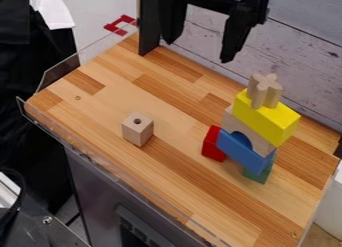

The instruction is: Remove the plus block from the tower and put it on top of the block with a hole

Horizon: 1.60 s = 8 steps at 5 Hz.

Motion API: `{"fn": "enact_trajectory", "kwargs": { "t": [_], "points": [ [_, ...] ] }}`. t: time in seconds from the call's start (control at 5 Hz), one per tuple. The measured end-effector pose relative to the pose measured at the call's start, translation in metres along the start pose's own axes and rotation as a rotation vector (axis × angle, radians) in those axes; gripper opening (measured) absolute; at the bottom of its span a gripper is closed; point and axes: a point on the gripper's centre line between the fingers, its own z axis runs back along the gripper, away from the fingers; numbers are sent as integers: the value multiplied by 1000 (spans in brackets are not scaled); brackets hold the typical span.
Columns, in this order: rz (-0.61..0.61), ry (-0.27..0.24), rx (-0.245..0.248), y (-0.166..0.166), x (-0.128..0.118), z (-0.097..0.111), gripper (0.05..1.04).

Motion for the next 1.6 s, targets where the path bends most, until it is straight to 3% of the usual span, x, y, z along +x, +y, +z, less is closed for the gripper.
{"fn": "enact_trajectory", "kwargs": {
  "t": [0.2, 0.4, 0.8, 1.2, 1.6],
  "points": [
    [3, 29, 6, 0, -1, -7, 999],
    [-52, 16, -17, -20, -4, -5, 1000],
    [-110, 30, 13, -41, -4, -10, 1000],
    [-103, 87, 11, -52, 9, -34, 999],
    [-117, 89, 24, -64, 10, -34, 967]
  ]
}}
